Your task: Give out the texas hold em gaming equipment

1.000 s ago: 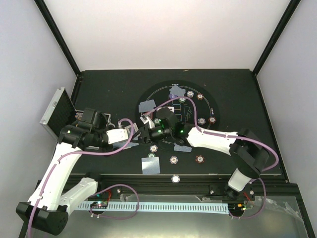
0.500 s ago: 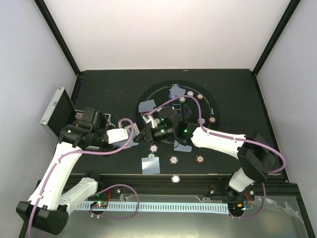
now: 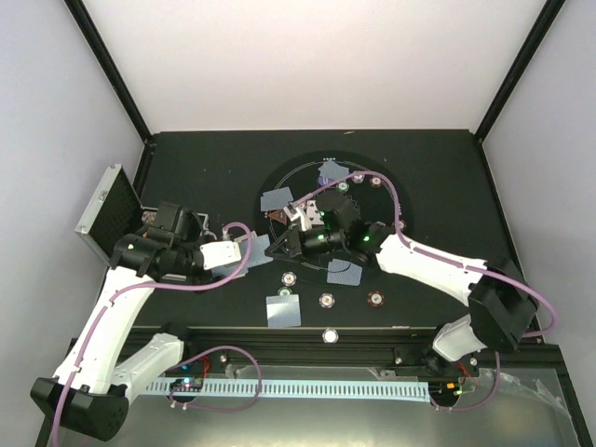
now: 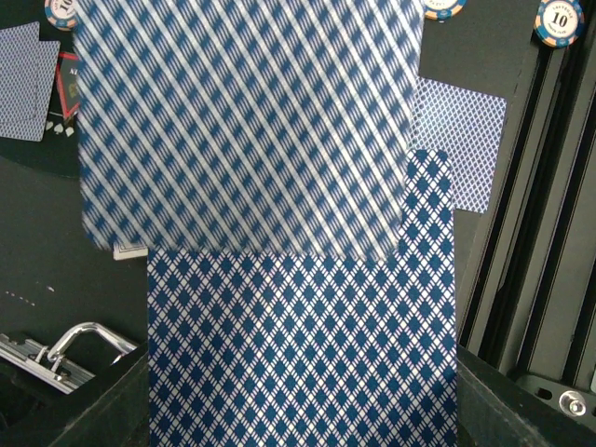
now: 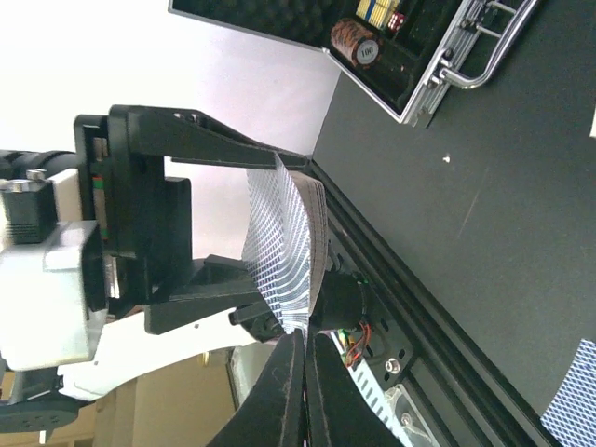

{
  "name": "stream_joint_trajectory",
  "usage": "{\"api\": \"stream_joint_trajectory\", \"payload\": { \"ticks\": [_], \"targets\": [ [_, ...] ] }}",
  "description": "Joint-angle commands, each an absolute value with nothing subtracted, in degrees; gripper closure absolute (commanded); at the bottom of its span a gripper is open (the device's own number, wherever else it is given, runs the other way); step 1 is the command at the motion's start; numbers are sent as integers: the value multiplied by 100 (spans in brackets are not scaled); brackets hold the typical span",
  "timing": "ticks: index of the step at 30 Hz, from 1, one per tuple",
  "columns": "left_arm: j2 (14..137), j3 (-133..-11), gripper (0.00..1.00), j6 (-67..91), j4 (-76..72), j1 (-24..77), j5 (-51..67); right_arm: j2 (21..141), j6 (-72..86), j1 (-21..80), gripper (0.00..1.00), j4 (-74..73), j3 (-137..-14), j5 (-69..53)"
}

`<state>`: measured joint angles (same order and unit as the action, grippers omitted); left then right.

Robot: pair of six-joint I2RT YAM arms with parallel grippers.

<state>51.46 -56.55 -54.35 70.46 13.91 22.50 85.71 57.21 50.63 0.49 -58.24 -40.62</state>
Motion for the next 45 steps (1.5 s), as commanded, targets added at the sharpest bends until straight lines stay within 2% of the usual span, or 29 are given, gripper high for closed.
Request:
{"api": "stream_joint_trajectory", "payload": {
  "ticks": [1,8,10,13,16,19,22,28,34,42,44,45],
  "targets": [
    [5182,-5672,99,-5494,6959,1389,2206,8232,5339,4782,99,-432,-5825,-4101],
    [5246,-5704,98,-5494,6970,1389,2156,8036,3838,3671,99,-2170,-6511,-3944],
    [5247,-5715,98,-5511,6970,1389,2137,8173,3106,3471,99,-2944,-6955,-3347],
    [5251,-5735,98,-5513,6985,1389,2138,8546,1971,3454,99,-3840,-7573,-1546],
    [5273,-5760,99,-5507,7034,1389,2146,8859,1098,3540,99,-3779,-7620,489],
    [5280,-5757,98,-5529,7032,1388,2111,9047,-288,3795,99,-2880,-7212,2347],
    [5307,-5757,98,-5520,7036,1380,2101,9263,-2057,4129,99,-1413,-6526,3540],
    [5376,-5805,98,-5527,7039,1374,2188,9896,-3988,4289,99,325,-6060,3537],
    [5440,-5889,99,-5517,7063,1371,2319,10728,-4967,4266,99,980,-6064,3452],
    [5494,-5975,98,-5583,7041,1362,2241,11226,-4372,4221,99,-26,-6483,2940],
    [5489,-5962,98,-5572,7025,1362,2249,11229,-4209,4219,94,-99,-6434,2925],
    [5488,-5952,98,-5572,7015,1358,2250,11201,-4090,4219,87,-96,-6401,2937]
  ]
}}
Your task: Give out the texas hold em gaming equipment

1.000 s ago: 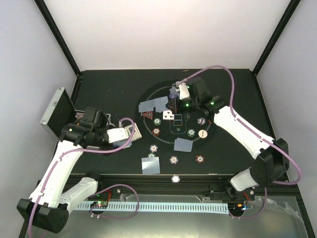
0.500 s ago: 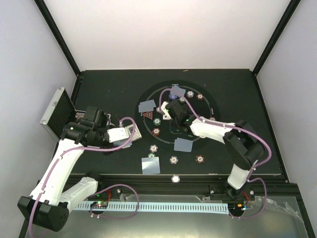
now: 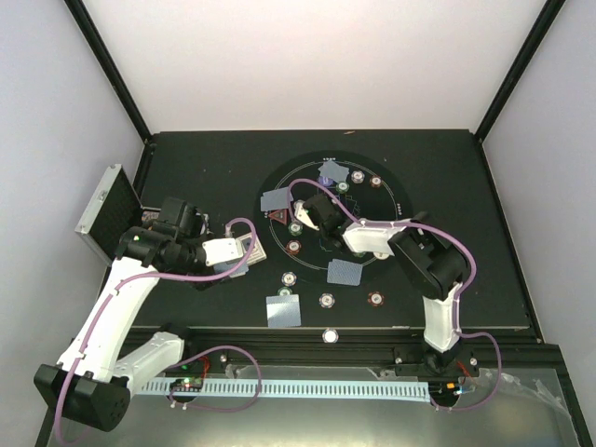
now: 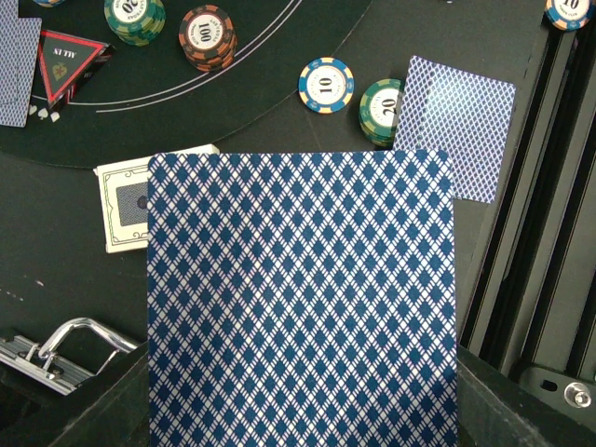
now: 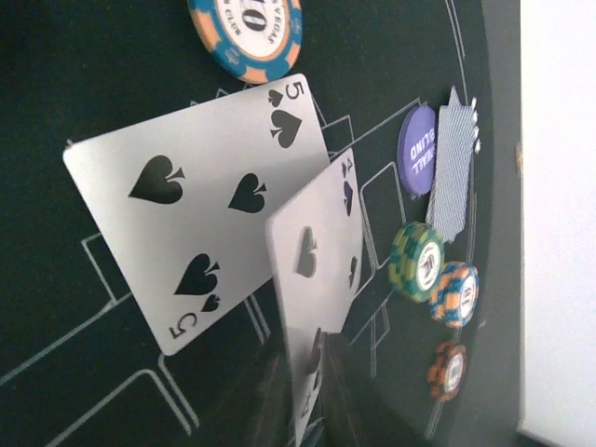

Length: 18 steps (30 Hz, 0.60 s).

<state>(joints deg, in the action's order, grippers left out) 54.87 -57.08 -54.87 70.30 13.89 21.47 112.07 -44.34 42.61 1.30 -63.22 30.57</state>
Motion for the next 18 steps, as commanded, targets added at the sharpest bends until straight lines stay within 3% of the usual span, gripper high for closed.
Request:
{"api": "stream_joint_trajectory", "payload": {
  "ticks": [1,2,4,5,13,15,18],
  "targets": [
    [5495,-5950,99,-5572,7014,1355,2238,11126,-3940,4211,79,-67,-6351,2939],
    [5508,-5949,98,-5574,7014,1354,2214,11015,-3818,4209,68,-60,-6301,2895],
    [5510,-5950,97,-5594,7047,1347,2190,10806,-3649,4204,32,-136,-6191,2740],
    [5507,-5957,97,-5594,7046,1345,2186,10714,-3592,4208,26,-216,-6168,2669],
    [5483,-6013,97,-5520,7069,1336,2266,9783,-3442,4155,21,-463,-5995,2830],
    [5486,-6012,97,-5507,7079,1336,2279,9410,-2900,4106,2,-409,-6044,2939],
    [5468,-6007,97,-5490,7118,1336,2323,8720,-1426,4058,0,-336,-6181,3076]
  ]
}}
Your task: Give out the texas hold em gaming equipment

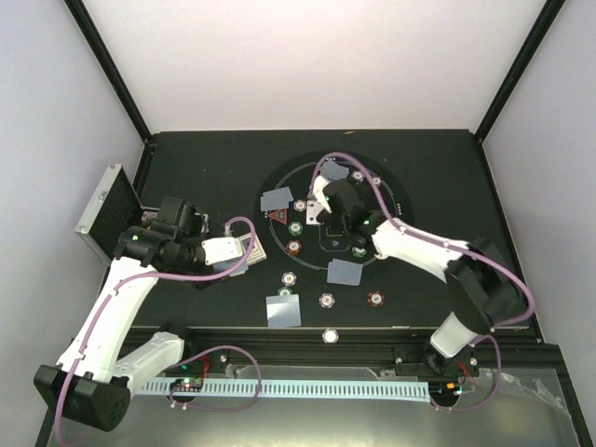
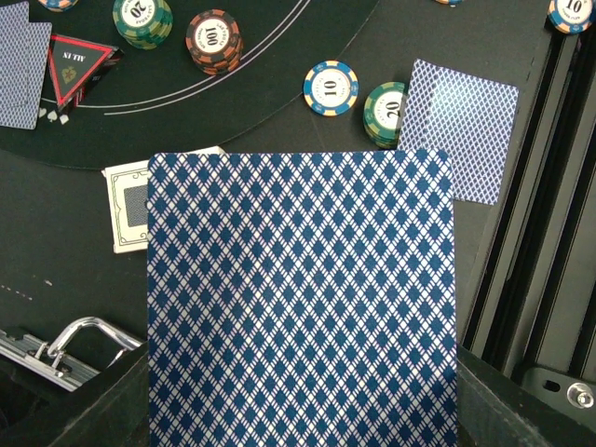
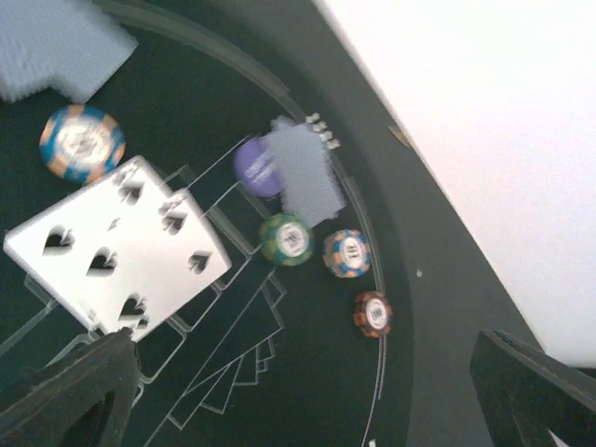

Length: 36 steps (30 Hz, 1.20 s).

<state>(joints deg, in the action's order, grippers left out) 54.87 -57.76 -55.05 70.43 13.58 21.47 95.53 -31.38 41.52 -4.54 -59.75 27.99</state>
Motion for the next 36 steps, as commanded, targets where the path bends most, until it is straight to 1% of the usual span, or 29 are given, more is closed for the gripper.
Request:
{"api": "stream_joint_trajectory", "payload": {
  "ticks": [1,3,5,9,12,15,18,21,23,27,36],
  "targets": [
    [5450,-5991,97,-5486,7127,1336,2346,8498,-820,4044,0,-492,-6289,3184],
    [5431,-5985,97,-5477,7155,1336,2380,8151,131,3884,0,-910,-6495,3064],
    [5423,-6030,97,-5460,7198,1336,2390,7893,861,3538,0,-1423,-6740,2464],
    [5379,-6081,96,-5440,7251,1336,2435,7501,1658,3020,0,-1656,-6702,509],
    [5385,-6060,97,-5414,7221,1336,2450,7669,2226,2832,0,-1854,-6687,-826],
    [5405,-6049,97,-5414,7238,1336,2470,7887,2900,2919,0,-2052,-6635,-2118],
    [5367,-6009,98,-5431,7215,1336,2470,7750,3525,3389,0,-1760,-6219,-2420],
    [5337,-5989,98,-5445,7224,1336,2501,7695,4339,3738,0,-1041,-5650,-3129],
    [5340,-5978,98,-5457,7222,1336,2514,7749,4674,4053,1,-702,-5497,-3267],
    [5331,-5944,99,-5499,7233,1336,2499,8151,5045,4656,4,-479,-5683,-3383],
    [5266,-5946,98,-5537,7273,1336,2426,9040,5739,5333,5,416,-6052,-3849]
  ]
}}
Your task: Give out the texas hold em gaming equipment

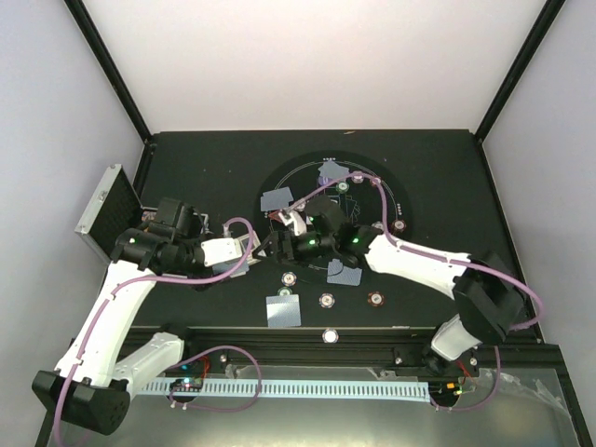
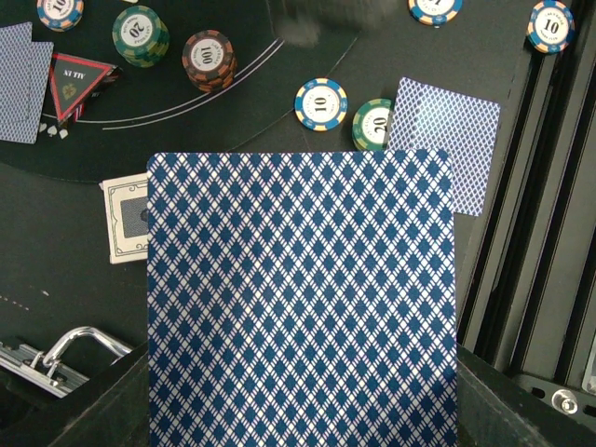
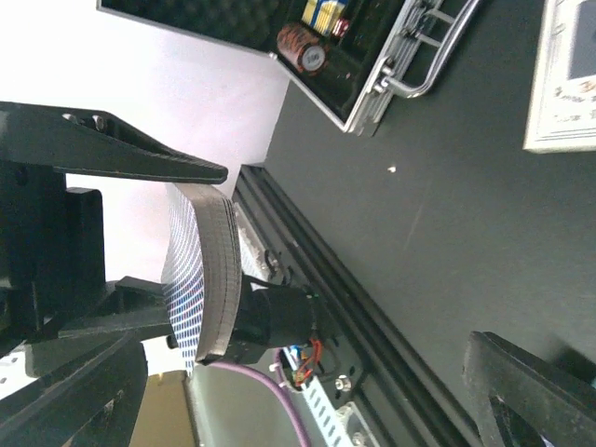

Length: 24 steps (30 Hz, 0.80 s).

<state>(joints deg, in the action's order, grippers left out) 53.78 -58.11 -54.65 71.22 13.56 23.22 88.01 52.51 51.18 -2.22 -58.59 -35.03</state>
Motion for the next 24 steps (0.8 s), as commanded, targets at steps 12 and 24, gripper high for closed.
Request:
{"api": "stream_joint_trajectory", "payload": {
  "ticks": [12,24],
  "targets": [
    [5309,-5932,98,-5533,7259,1336,2460,9882,6660,5717,7,1767,-6181,-4152],
    [5275,-5958,99,-5546,7292,1336,2427,10518,7003,5692,13,2015,-6427,-4248]
  ]
}}
